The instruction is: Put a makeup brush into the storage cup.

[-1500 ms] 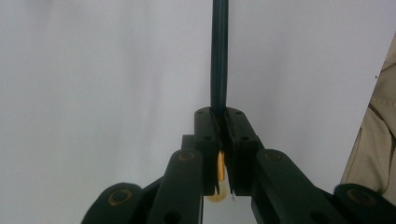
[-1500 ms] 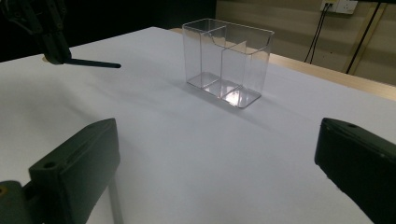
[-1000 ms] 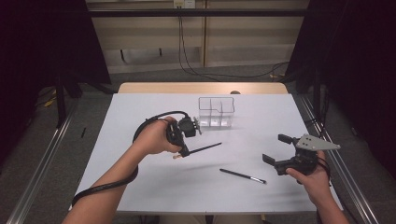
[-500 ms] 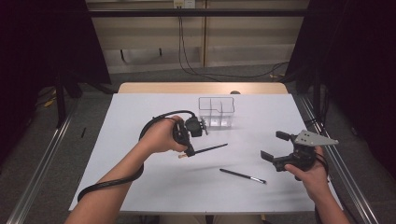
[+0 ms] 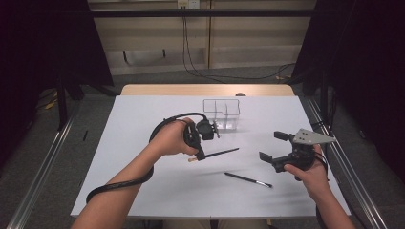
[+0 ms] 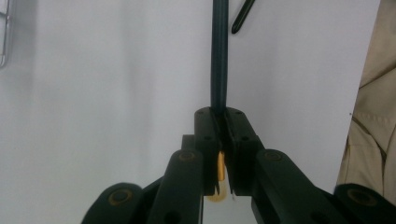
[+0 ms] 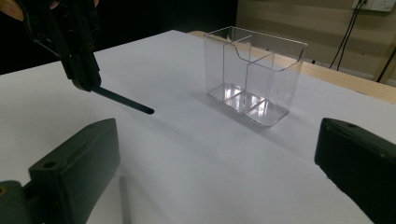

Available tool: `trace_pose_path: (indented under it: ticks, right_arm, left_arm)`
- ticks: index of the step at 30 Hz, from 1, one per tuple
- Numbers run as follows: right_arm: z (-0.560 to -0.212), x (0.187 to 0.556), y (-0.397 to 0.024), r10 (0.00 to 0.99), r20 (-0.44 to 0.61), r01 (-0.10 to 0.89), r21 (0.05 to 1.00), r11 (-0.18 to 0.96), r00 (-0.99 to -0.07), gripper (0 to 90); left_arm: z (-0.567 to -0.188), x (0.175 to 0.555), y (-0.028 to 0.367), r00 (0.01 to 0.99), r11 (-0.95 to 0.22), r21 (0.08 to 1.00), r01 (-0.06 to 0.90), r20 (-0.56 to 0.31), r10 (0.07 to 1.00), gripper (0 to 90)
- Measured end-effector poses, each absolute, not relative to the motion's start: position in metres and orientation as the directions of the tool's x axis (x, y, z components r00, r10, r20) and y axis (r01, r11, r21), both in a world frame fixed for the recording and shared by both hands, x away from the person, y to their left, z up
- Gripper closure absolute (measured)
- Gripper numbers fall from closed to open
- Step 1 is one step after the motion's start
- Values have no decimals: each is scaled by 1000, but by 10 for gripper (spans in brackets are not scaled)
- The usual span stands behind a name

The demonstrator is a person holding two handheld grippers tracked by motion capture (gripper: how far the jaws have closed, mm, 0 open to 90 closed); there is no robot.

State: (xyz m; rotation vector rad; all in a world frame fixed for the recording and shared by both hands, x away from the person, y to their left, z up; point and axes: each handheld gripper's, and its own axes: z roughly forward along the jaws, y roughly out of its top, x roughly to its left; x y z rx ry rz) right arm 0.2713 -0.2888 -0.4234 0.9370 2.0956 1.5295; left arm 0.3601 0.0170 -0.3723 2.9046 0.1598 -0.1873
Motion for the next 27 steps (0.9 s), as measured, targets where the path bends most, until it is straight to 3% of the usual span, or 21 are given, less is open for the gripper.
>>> trace_pose_path:
  ticks: [27]
  right_arm:
    - [-410,295,-243,554,100,312,900,303,-827,0]
  left_arm:
    - [-372,356,2,986,-971,216,101,-150,69,848]
